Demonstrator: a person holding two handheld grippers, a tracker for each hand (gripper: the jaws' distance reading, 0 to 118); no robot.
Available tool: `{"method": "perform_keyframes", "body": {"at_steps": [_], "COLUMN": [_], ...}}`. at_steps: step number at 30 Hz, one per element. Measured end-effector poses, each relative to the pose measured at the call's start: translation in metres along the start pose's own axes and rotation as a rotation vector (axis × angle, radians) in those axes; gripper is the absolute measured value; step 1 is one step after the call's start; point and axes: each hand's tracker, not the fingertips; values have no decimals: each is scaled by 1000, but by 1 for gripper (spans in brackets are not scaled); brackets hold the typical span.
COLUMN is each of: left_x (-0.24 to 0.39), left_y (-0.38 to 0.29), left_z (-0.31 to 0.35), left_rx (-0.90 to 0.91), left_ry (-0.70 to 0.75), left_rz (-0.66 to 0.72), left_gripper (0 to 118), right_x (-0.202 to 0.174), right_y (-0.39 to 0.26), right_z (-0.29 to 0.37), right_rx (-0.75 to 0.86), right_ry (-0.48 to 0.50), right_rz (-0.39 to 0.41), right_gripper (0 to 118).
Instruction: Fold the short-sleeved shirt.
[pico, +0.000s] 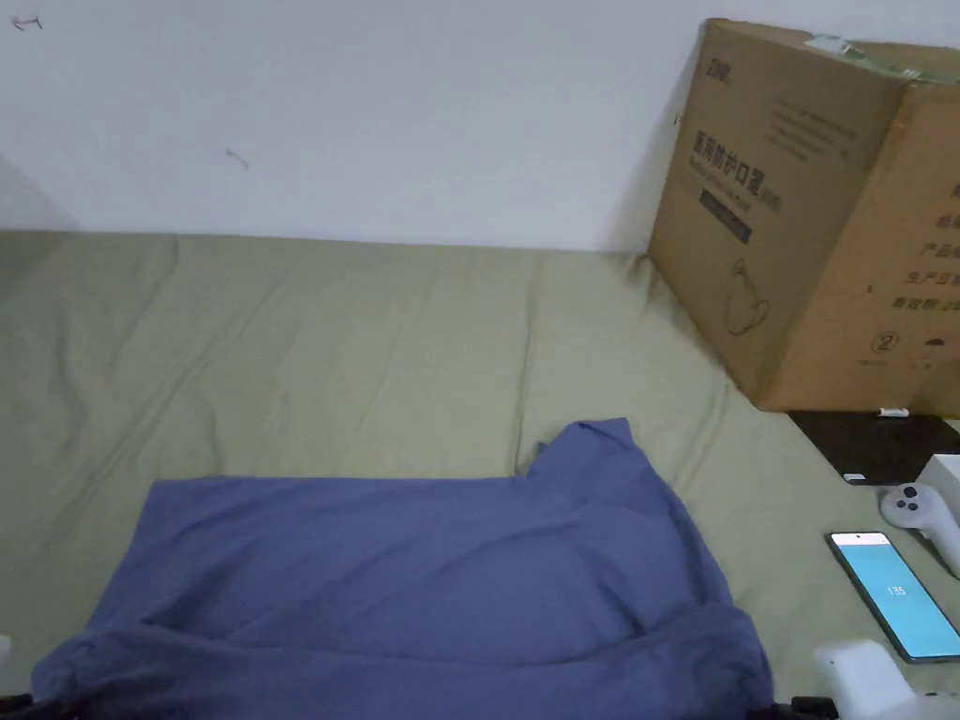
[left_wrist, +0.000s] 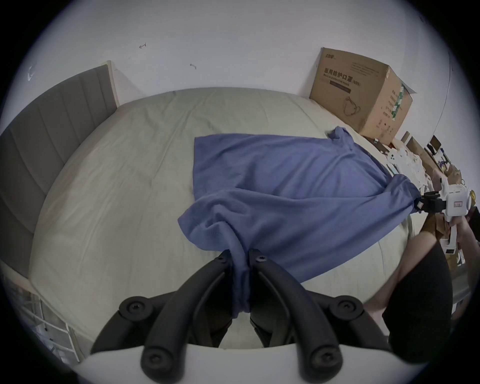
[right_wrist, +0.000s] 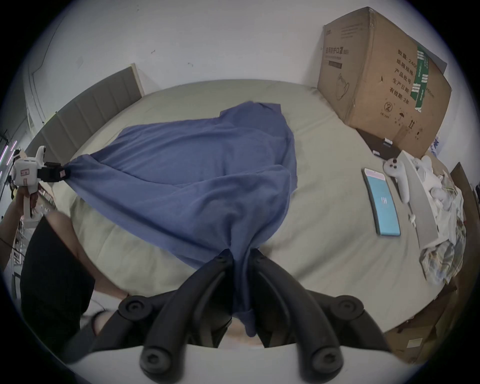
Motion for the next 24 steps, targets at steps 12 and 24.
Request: {"method": "perform_keyframes", "body": {"at_steps": [12, 24], "left_x": [0, -29], "left_y": [-40, 112], "left_z": [-13, -52], "left_rx": [-24, 290], "left_ry": [151, 250], "left_rz": [-28, 41], "left_gripper": [104, 1], "right_x": [-10, 6], "right_y": [-25, 124], "right_z": [-6, -1], "right_rx": [-24, 411], "right_ry": [-197, -298], "right_rz": [37, -61], "right_gripper": [103, 0]}}
